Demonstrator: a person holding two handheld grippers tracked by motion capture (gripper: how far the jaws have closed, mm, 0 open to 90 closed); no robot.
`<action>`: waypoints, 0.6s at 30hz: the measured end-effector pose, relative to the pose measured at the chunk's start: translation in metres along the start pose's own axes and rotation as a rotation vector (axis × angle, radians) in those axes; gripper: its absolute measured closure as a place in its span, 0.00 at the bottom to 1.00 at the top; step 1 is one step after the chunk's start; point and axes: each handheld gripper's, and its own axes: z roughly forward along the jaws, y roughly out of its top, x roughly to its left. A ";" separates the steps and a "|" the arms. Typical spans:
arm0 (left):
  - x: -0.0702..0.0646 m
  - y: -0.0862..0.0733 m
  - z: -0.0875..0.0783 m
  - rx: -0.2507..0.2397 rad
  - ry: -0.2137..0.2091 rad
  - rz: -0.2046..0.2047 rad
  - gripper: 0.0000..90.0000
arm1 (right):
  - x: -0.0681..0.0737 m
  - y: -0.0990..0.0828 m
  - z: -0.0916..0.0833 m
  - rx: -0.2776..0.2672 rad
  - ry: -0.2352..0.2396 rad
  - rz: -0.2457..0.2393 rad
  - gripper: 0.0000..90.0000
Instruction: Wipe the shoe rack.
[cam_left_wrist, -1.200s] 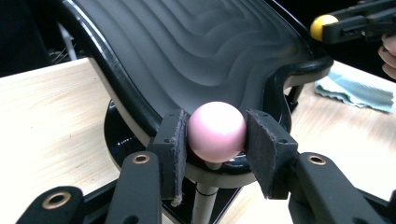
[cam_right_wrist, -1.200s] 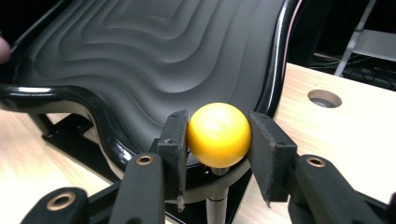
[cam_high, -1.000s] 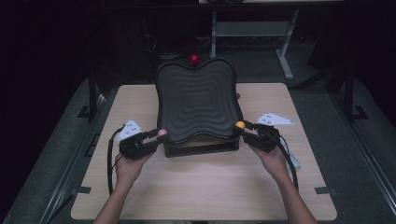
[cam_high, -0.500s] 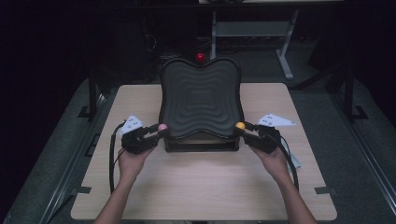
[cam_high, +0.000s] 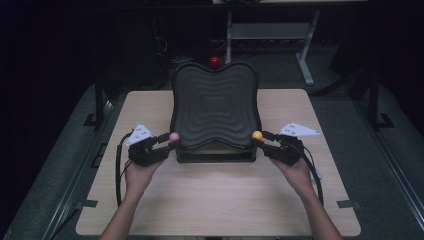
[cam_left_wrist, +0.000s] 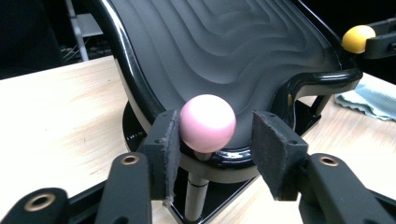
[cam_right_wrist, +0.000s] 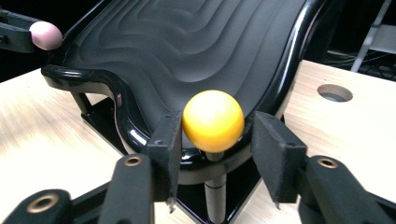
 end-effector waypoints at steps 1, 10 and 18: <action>0.000 0.000 -0.001 0.001 -0.001 0.001 0.57 | -0.001 -0.001 -0.001 0.000 0.000 0.002 0.57; -0.003 -0.001 -0.004 0.009 -0.004 0.013 0.52 | -0.007 -0.011 -0.010 0.014 0.007 0.015 0.53; 0.000 -0.009 -0.009 0.021 -0.003 0.014 0.50 | -0.014 -0.023 -0.020 0.030 0.003 0.029 0.51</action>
